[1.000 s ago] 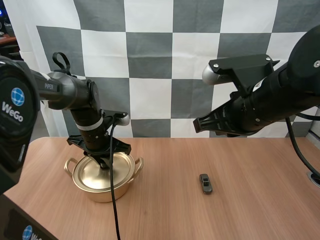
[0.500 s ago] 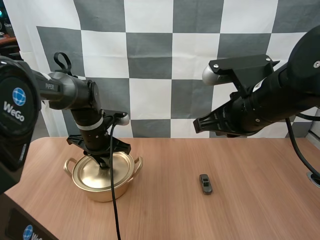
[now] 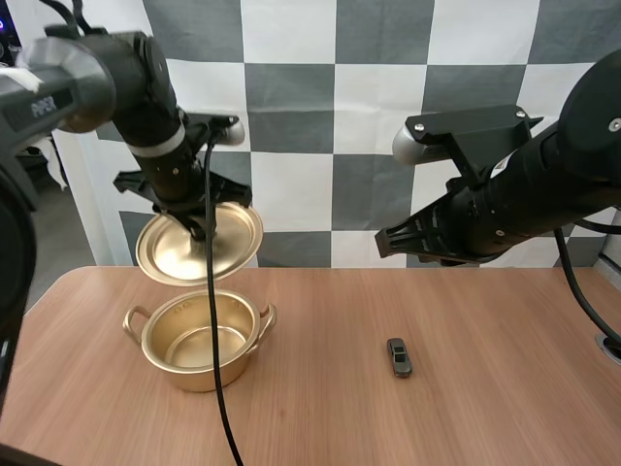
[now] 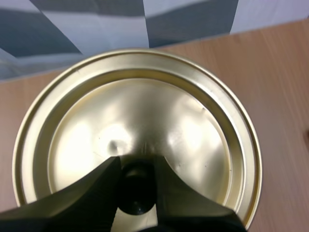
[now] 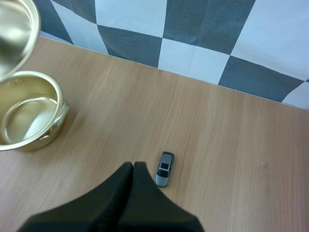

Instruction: Open the pot, put the car inside, and close it

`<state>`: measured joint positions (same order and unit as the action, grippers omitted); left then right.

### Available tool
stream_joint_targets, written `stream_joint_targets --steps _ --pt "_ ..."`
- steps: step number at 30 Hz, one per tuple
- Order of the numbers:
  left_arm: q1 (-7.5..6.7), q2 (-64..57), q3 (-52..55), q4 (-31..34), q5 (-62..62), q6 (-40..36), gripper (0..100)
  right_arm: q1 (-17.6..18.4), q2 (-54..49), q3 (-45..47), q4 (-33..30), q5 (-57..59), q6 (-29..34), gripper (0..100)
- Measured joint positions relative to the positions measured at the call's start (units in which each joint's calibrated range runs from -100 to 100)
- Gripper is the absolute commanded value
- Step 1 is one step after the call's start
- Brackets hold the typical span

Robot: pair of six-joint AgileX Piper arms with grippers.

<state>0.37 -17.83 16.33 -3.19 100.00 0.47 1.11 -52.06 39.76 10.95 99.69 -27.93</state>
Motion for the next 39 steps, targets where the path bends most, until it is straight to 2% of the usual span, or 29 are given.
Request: stream_joint_targets --steps 8,15,21,27,31,39 --pt "0.0 -12.2 -16.3 0.1 0.0 -0.1 0 0.0 0.0 0.0 -0.5 -2.5 0.0 0" --pt "0.0 -23.1 -19.7 0.1 0.0 -0.1 0 0.0 0.0 0.0 -2.4 -4.7 0.0 0" --pt "0.0 -34.6 -16.9 0.1 0.0 -1.0 0 0.0 3.2 0.0 -6.7 -8.2 1.1 0" --pt "0.0 -41.1 -11.8 0.1 -0.2 -1.0 0 0.0 8.3 0.0 -6.9 -8.5 1.2 0" --pt "0.0 -48.0 -4.0 0.1 0.0 -0.8 0 0.0 19.5 0.0 -6.7 -7.3 3.0 0" --pt "0.0 -50.5 2.6 0.1 0.0 -0.6 0 0.0 34.9 0.0 -4.5 -8.0 3.2 0"
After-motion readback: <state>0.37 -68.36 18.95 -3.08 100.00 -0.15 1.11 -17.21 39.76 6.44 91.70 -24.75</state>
